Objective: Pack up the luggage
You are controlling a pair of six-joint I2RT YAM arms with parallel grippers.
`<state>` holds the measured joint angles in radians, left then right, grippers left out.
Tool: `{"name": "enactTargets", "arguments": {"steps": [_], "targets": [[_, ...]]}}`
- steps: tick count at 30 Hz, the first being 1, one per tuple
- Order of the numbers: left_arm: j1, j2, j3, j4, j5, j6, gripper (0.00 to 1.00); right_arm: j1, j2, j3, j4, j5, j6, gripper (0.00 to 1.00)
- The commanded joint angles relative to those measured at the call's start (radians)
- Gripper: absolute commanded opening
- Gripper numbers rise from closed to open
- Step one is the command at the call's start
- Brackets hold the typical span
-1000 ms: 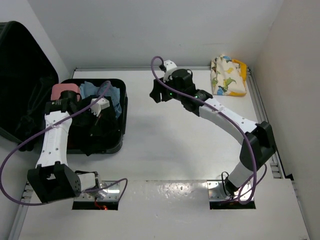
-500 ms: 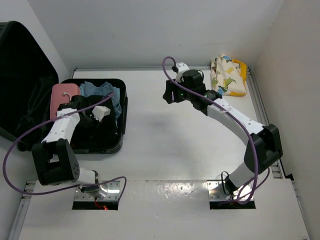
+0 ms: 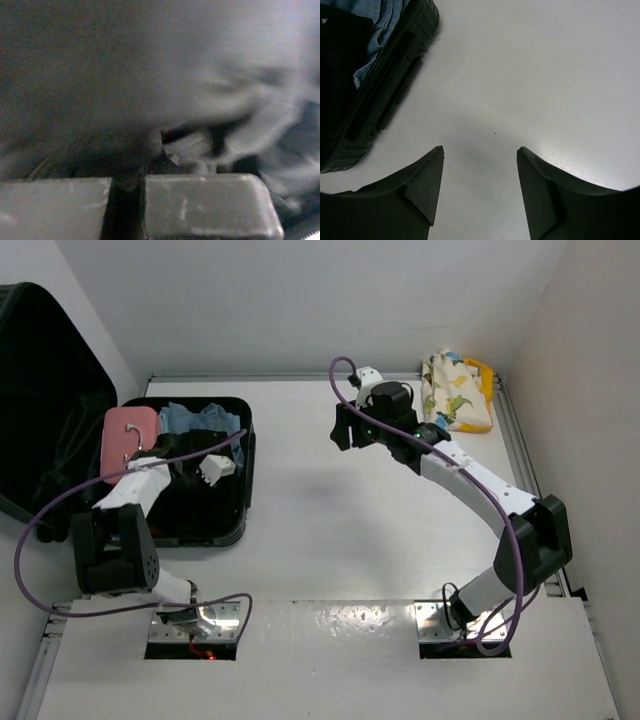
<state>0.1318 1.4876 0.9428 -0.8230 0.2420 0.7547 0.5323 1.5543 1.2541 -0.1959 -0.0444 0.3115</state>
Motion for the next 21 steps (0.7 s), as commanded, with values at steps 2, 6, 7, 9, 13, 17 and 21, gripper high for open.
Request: {"name": "enactTargets", "arguments": {"steps": [2,6,7,9,13,17,21], "targets": [[0.019,-0.191,0.123,-0.02,0.293,0.141,0.06,-0.003,-0.066,-0.024,0.032,-0.012,-0.022,0.63],[0.009,-0.256,0.345,-0.1,0.352,0.063,0.25,-0.003,-0.088,-0.044,0.038,0.012,-0.014,0.66],[0.009,-0.256,0.393,-0.11,0.364,0.032,0.29,-0.006,-0.092,-0.044,0.038,0.024,-0.006,0.67],[0.0,-0.256,0.483,-0.096,0.364,-0.085,0.41,-0.034,-0.096,-0.044,0.041,0.064,0.018,0.69],[0.0,-0.233,0.631,0.06,0.188,-0.377,0.86,-0.098,-0.05,0.006,0.021,0.196,0.015,0.75],[-0.032,-0.169,0.672,0.117,0.022,-0.537,0.99,-0.216,0.091,0.112,0.044,0.339,-0.04,0.77],[-0.041,-0.144,0.683,0.117,-0.07,-0.586,0.99,-0.362,0.278,0.246,0.078,0.397,-0.115,0.8]]}}
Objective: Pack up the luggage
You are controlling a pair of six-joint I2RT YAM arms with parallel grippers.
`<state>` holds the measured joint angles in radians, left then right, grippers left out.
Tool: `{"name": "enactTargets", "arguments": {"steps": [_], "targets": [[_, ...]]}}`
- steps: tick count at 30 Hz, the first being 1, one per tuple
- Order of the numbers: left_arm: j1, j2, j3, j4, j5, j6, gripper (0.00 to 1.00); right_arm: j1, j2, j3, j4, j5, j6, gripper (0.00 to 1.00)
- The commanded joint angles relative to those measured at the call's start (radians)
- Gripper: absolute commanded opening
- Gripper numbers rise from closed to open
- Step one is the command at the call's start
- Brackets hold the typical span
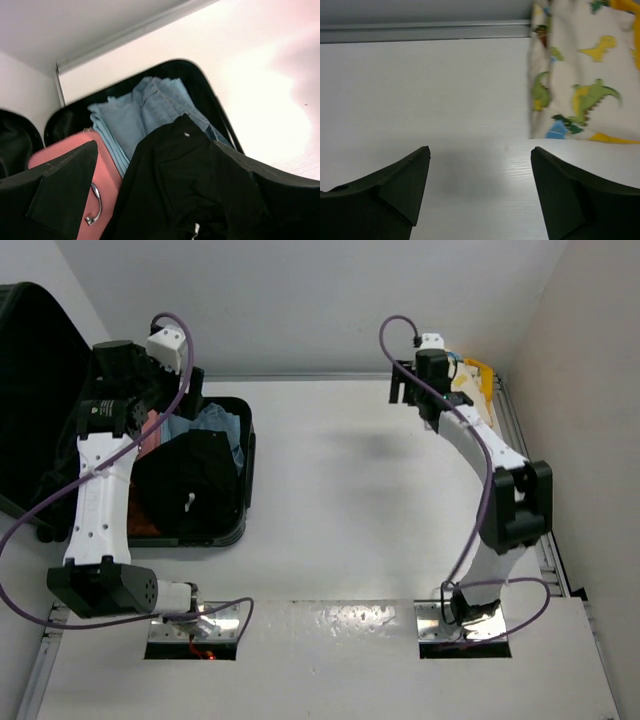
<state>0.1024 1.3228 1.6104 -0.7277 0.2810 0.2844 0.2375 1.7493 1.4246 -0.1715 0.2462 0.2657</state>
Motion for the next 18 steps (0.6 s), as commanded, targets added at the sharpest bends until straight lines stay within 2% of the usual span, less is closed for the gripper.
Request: {"name": "enactTargets", "arguments": {"steps": [1,3,6,11,13,14,16,17,18], "targets": [[-0.021,0.021,0.016,0.031,-0.12,-0.116,0.99,-0.081,0.131,0.126,0.059,0.122,-0.083,0.83],[-0.021,0.021,0.003,0.042,-0.143,-0.125,0.99,-0.128,0.226,0.16,0.079,0.131,-0.1,0.87],[-0.021,0.021,-0.024,0.065,-0.181,-0.125,0.99,-0.17,0.275,0.192,0.137,0.149,-0.097,0.93],[-0.03,0.012,-0.053,0.074,-0.238,-0.125,0.99,-0.202,0.467,0.36,0.096,0.133,-0.135,0.99],[-0.03,0.024,-0.053,0.085,-0.247,-0.125,0.99,-0.205,0.58,0.472,-0.007,0.12,-0.138,0.99],[-0.03,0.024,-0.041,0.085,-0.262,-0.125,0.99,-0.217,0.649,0.62,-0.041,0.142,-0.111,0.99],[-0.03,0.033,-0.03,0.085,-0.272,-0.125,0.99,-0.222,0.776,0.722,-0.191,0.136,-0.086,0.99],[-0.03,0.033,-0.021,0.085,-0.287,-0.116,0.99,-0.231,0.801,0.838,-0.245,0.124,-0.076,0.99],[-0.03,0.033,-0.021,0.085,-0.287,-0.116,0.99,-0.233,0.82,0.855,-0.266,0.128,-0.074,0.99]]}}
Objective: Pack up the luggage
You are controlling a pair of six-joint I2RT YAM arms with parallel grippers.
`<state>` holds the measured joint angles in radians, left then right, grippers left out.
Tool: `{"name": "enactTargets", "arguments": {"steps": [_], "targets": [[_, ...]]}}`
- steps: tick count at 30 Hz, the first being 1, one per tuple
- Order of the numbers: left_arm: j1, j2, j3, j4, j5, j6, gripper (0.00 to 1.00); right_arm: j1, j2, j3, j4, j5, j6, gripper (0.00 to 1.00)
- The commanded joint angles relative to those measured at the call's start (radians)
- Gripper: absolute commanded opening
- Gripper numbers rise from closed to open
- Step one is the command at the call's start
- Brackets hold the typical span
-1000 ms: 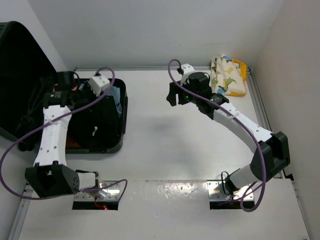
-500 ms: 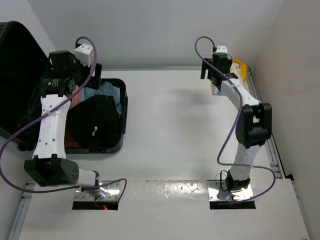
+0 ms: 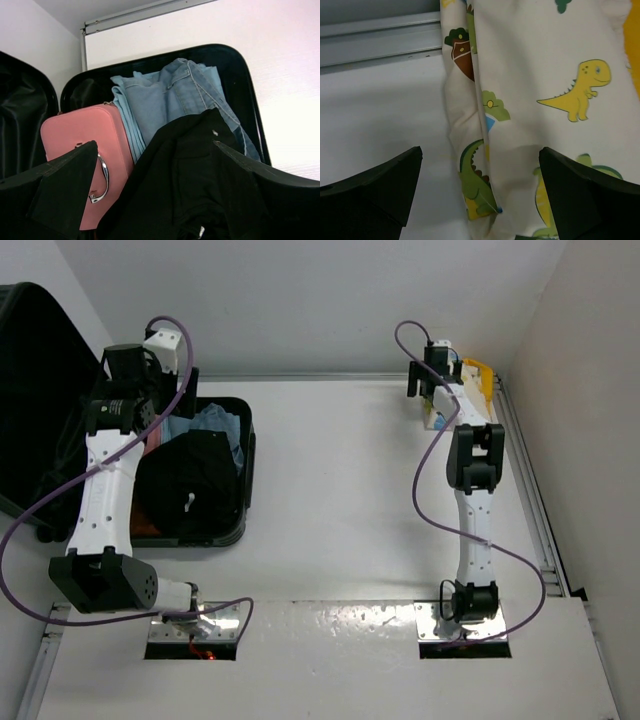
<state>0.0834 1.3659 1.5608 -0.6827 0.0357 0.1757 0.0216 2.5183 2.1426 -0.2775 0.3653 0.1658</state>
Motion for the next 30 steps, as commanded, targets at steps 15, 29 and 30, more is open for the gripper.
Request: {"name": "enactTargets", "arguments": {"steps": [15,29,30], "targets": [[-0.011,0.029,0.038,0.031,-0.071,-0.01,0.99,-0.017,0.126,0.099,-0.43,-0.069,0.046,0.07],[-0.145,0.047,-0.162,0.155,0.368,-0.384,0.92,0.339,-0.308,-0.362,-0.347,-0.582,0.245,0.0],[-0.16,0.038,-0.175,0.201,0.357,-0.407,0.92,0.354,-0.311,-0.363,-0.383,-0.579,0.318,0.0]]}}
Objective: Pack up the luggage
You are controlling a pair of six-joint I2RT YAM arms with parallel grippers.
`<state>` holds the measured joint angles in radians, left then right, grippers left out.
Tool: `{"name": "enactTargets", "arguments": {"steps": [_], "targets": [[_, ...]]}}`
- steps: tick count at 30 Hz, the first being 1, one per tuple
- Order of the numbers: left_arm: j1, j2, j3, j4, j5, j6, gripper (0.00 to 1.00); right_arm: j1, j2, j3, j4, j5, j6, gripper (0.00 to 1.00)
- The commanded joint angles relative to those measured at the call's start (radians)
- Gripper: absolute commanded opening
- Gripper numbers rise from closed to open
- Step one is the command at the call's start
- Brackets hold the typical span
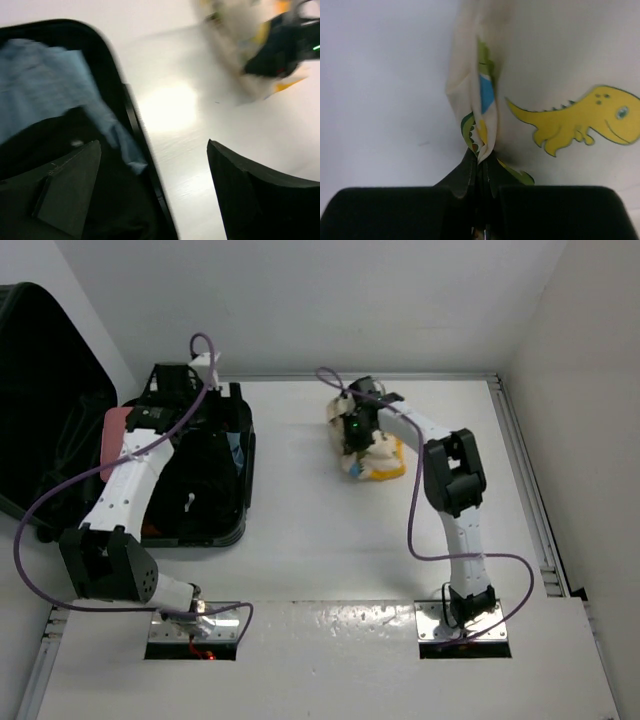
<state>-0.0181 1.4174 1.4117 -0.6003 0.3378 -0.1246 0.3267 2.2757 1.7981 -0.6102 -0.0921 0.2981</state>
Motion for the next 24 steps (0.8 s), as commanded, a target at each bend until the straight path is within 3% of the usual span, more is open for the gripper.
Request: {"name": "enactTargets", "arguments": {"steps": [1,10,15,21,24], "targets": [[-0.072,-0.014,-0.037,0.131,0.043,-0.116,0.92,0.057,-0.073,-0.025,-0.054,-0.101,0.252,0.0],[-0.167,0.037,-0.071,0.16,0.001,-0.199,0.92,0.115,-0.104,-0.101,-0.117,0.107,0.438,0.0],[-0.221,0.067,-0.129,0.192,-0.023,-0.291,0.93,0.114,-0.169,-0.192,-0.102,-0.024,0.495,0.03],[-0.276,0.181,-0.088,0.215,-0.016,-0.43,0.98,0.156,-0.257,-0.207,-0.048,-0.158,0.492,0.53],[-0.307,0.235,-0.042,0.215,-0.057,-0.496,0.99,0.16,-0.32,-0.201,-0.039,-0.192,0.466,0.69]]}}
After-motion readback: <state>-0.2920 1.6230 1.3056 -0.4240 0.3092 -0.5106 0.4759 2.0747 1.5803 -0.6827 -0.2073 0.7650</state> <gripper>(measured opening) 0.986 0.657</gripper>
